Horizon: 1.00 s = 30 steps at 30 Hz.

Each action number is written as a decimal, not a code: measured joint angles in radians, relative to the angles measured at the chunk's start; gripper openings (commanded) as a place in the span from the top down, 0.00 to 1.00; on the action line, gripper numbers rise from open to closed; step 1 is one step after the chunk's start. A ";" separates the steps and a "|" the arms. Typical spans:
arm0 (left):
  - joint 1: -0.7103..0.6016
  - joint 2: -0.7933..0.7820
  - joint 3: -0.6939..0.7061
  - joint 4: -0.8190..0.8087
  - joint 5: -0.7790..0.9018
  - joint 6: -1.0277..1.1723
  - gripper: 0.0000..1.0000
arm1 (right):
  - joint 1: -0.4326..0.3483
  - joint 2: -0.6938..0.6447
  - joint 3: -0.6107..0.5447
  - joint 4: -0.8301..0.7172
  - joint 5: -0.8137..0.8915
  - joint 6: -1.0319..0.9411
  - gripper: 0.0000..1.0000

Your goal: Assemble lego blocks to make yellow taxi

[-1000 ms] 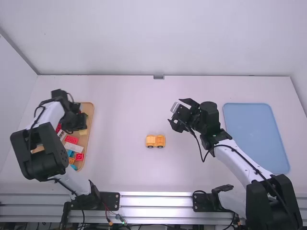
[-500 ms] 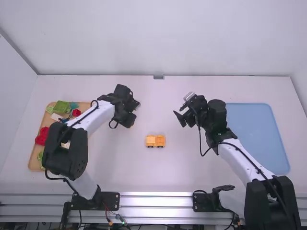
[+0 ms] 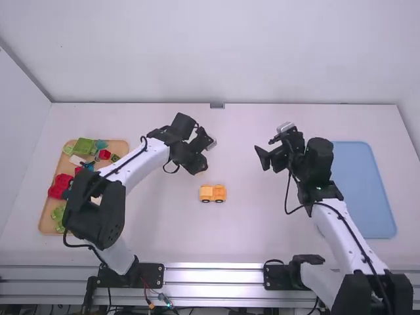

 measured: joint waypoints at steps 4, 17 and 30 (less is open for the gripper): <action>-0.011 0.008 0.014 -0.018 0.036 0.048 0.99 | -0.062 -0.111 0.000 -0.113 -0.004 0.008 0.01; -0.329 0.228 0.235 -0.074 -0.039 0.254 0.99 | -0.216 -0.488 0.000 -0.445 -0.002 0.035 0.01; -0.424 0.537 0.514 -0.269 -0.225 0.297 0.99 | -0.291 -0.690 -0.019 -0.465 -0.007 0.036 0.01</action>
